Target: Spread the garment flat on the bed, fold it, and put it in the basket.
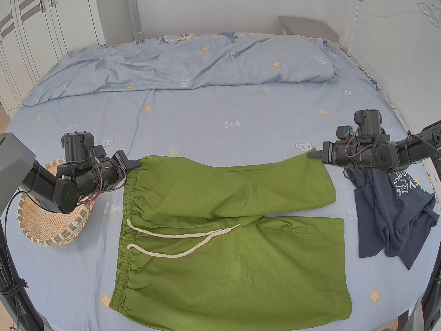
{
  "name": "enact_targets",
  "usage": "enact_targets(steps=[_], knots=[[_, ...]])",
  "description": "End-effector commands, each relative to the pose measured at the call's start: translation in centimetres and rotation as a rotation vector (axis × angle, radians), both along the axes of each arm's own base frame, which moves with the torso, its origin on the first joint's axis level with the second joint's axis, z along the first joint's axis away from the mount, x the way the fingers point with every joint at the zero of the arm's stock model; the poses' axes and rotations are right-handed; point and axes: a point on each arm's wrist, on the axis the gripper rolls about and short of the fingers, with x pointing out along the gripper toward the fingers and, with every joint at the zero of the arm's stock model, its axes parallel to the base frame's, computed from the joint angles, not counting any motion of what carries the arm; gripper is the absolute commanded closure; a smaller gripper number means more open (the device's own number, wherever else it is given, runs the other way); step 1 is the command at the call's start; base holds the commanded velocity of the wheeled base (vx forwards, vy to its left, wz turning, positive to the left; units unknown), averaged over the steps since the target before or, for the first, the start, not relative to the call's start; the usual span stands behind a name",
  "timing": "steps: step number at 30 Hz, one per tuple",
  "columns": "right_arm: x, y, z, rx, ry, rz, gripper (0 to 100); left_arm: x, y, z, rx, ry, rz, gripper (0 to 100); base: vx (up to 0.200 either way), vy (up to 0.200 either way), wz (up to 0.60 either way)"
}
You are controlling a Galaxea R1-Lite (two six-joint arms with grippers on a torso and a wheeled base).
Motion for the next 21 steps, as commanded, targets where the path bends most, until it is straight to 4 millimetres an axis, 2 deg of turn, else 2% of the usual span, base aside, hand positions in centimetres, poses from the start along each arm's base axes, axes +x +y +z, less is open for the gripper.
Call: enact_targets(steps=[1,6,11,12,13,14,21], knots=[[0.5,0.5,3.2,0.027,-0.097,-0.011,100,0.7,0.1,1.4,-0.001,-0.027,0.002,100,0.000,0.000,0.00],[1.1,0.9,4.5,0.017,-0.157,-0.051,100,0.9,0.6,1.0,0.002,-0.024,0.018,100,0.000,0.000,0.00],[0.3,1.3,4.9,0.011,-0.164,-0.055,100,0.8,0.7,1.3,0.002,-0.033,0.017,100,0.000,0.000,0.00],[-1.6,1.5,6.7,0.015,-0.194,-0.044,100,0.8,0.8,1.3,0.003,-0.035,0.020,100,0.000,0.000,0.00],[-1.9,1.5,6.9,0.016,-0.197,-0.043,100,0.8,0.8,1.3,0.003,-0.035,0.020,100,0.000,0.000,0.00],[-3.6,1.8,7.8,0.020,-0.210,-0.029,100,0.9,0.8,1.3,0.003,-0.033,0.020,100,0.000,0.000,0.00],[-10.6,3.2,9.8,0.048,-0.297,0.045,100,0.7,0.6,1.3,0.003,-0.033,0.014,100,0.000,0.000,0.00]])
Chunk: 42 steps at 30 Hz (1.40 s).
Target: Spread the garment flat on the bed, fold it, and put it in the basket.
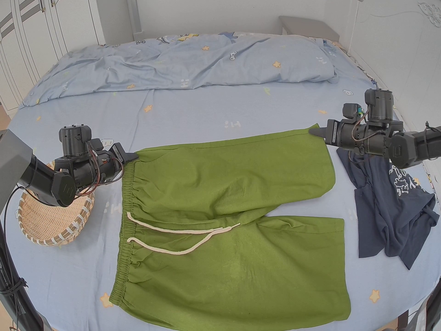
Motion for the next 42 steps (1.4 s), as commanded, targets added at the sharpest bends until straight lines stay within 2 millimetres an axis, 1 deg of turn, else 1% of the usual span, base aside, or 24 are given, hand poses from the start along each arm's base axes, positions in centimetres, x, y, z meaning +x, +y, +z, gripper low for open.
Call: enact_targets(steps=[1,2,3,5,7,9,10,13,16,22,25,26,28,31,32,33,35,36,39,40,41,42], knots=[[-7.7,1.3,4.1,0.027,-0.124,0.077,100,-0.1,-0.2,0.1,0.000,-0.002,-0.005,100,0.000,0.000,0.00],[-9.0,1.6,4.4,0.028,-0.128,0.093,100,-0.2,-0.2,0.2,0.000,-0.003,-0.007,100,0.000,0.000,0.00],[-9.1,1.6,4.3,0.028,-0.125,0.094,100,-0.2,-0.2,0.2,0.000,-0.003,-0.007,100,0.000,0.000,0.00],[-11.7,1.9,4.7,0.030,-0.129,0.126,100,-0.2,-0.3,0.1,0.000,-0.002,-0.008,100,0.000,0.000,0.00],[-12.9,1.9,4.9,0.032,-0.137,0.137,100,-0.2,-0.3,0.2,0.000,-0.003,-0.008,100,0.000,0.000,0.00],[-13.1,1.9,4.9,0.032,-0.137,0.139,100,-0.2,-0.3,0.2,0.000,-0.003,-0.008,100,0.000,0.000,0.00],[-14.3,1.8,5.1,0.034,-0.145,0.139,100,-0.2,-0.4,0.2,0.000,-0.002,-0.010,100,0.000,0.000,0.00],[-15.8,2.2,4.8,0.028,-0.138,0.158,100,-0.2,-0.4,0.2,0.000,-0.003,-0.010,100,0.000,0.000,0.00],[-16.0,2.4,4.3,0.020,-0.124,0.154,100,-0.2,-0.4,0.2,0.000,-0.002,-0.010,100,0.000,0.000,0.00],[-15.8,2.1,3.7,0.015,-0.111,0.136,100,-0.3,-0.4,0.1,0.000,0.001,-0.010,100,0.000,0.000,0.00],[-14.3,1.3,2.7,0.003,-0.074,0.092,100,-0.3,-0.3,0.1,0.000,0.001,-0.010,100,0.000,0.000,0.00],[-13.4,1.1,2.1,-0.001,-0.057,0.071,100,-0.3,-0.3,0.1,0.000,0.001,-0.010,100,0.000,0.000,0.00],[-12.1,0.8,1.4,-0.003,-0.051,0.051,100,-0.3,-0.3,0.0,0.000,0.003,-0.008,100,0.000,0.000,0.00],[-9.7,0.3,0.4,0.021,-0.049,0.008,100,-0.3,-0.3,0.1,0.000,0.003,-0.008,100,0.000,0.000,0.00],[-9.1,0.2,0.3,0.034,-0.050,-0.003,100,-0.3,-0.3,0.0,0.000,0.004,-0.008,100,0.000,0.000,0.00],[-9.1,0.2,0.3,0.034,-0.050,-0.003,100,-0.3,-0.3,0.0,0.000,0.004,-0.008,100,0.000,0.000,0.00],[-6.7,0.0,-0.3,0.074,-0.057,-0.032,100,-0.3,-0.3,0.1,0.000,0.000,-0.008,100,0.000,0.000,0.00],[-5.9,-0.1,-0.4,0.079,-0.060,-0.038,100,-0.3,-0.3,0.1,0.001,-0.001,-0.009,100,0.000,0.000,0.00],[-4.3,0.1,-0.7,0.082,-0.069,-0.038,100,-0.3,-0.3,0.0,0.002,0.002,-0.009,100,0.000,0.000,0.00],[-3.4,0.0,-0.6,0.083,-0.079,-0.042,100,-0.3,-0.3,0.0,0.002,0.002,-0.009,100,0.000,0.000,0.00],[-3.4,0.0,-0.6,0.083,-0.079,-0.042,100,-0.3,-0.3,0.0,0.002,0.002,-0.009,100,0.000,0.000,0.00],[-2.1,0.1,-0.7,0.083,-0.093,-0.039,100,-0.3,-0.3,0.0,0.002,0.001,-0.006,100,0.000,0.000,0.00]])
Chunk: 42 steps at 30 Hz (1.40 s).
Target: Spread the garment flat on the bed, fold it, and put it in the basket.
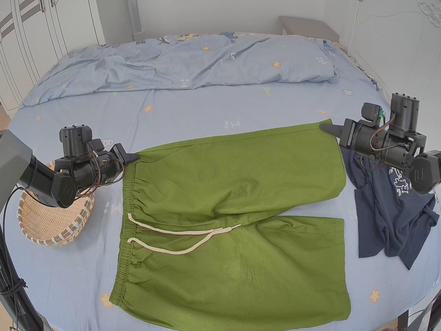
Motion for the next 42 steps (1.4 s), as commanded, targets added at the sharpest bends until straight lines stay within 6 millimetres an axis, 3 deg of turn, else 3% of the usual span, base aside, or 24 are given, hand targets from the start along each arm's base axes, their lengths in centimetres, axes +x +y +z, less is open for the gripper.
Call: enact_targets(steps=[1,8,12,18,33,42], knots=[[4.8,0.0,-2.1,0.001,0.017,-0.015,100,0.1,0.1,0.0,0.001,-0.002,0.003,100,0.000,0.000,0.00],[8.6,0.5,-2.3,0.006,-0.028,-0.015,100,0.3,0.3,-0.1,0.000,-0.025,0.009,100,0.000,0.000,0.00],[11.0,0.8,-3.5,0.001,-0.031,-0.018,100,0.4,0.4,-0.1,0.000,-0.028,0.013,100,0.000,0.000,0.00],[13.7,0.1,-4.4,-0.005,-0.029,-0.050,100,0.7,0.8,0.1,0.004,-0.042,0.023,100,0.000,0.000,0.00],[17.2,-0.4,-5.5,-0.030,-0.021,-0.068,100,2.1,1.8,-0.5,0.027,-0.056,0.038,100,0.000,0.000,0.00],[17.9,-0.7,-6.2,-0.040,-0.008,-0.078,100,2.7,1.5,-0.9,0.028,-0.055,0.033,100,0.000,0.000,0.00]])
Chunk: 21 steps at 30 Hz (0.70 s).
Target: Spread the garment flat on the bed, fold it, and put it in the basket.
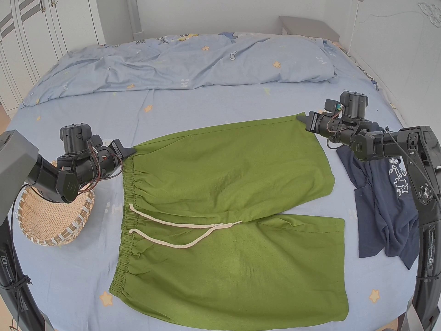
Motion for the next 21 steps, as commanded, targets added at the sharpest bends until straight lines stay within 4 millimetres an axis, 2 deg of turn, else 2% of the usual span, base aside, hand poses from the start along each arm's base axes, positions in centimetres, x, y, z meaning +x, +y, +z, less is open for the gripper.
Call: enact_targets(steps=[1,3,4,8,9,18,21], knots=[[0.5,0.0,-1.3,-0.008,0.017,-0.002,100,0.4,0.0,-0.6,0.000,0.009,0.002,100,0.000,0.000,0.00],[0.7,0.1,-1.8,-0.019,0.023,-0.003,100,0.5,0.0,-0.8,-0.001,0.014,0.002,100,0.000,0.000,0.00],[0.7,0.1,-2.0,-0.021,0.026,-0.007,0,0.5,0.0,-0.8,-0.001,0.014,0.001,100,0.000,0.000,0.00],[0.7,0.4,-1.9,-0.021,0.024,-0.003,0,0.6,-0.1,-0.7,0.001,0.011,0.000,100,0.000,0.000,0.00],[0.7,0.5,-1.9,-0.022,0.022,-0.003,0,0.6,-0.2,-0.7,0.001,0.009,-0.001,0,0.000,0.000,0.00],[0.5,-0.1,-1.6,-0.017,0.026,-0.024,0,0.4,-0.3,-0.3,0.051,-0.018,-0.013,0,0.000,0.000,0.00],[0.0,-0.8,-0.6,-0.012,0.022,-0.039,0,0.1,-0.4,0.0,0.056,-0.021,-0.007,0,0.000,0.000,0.00]])
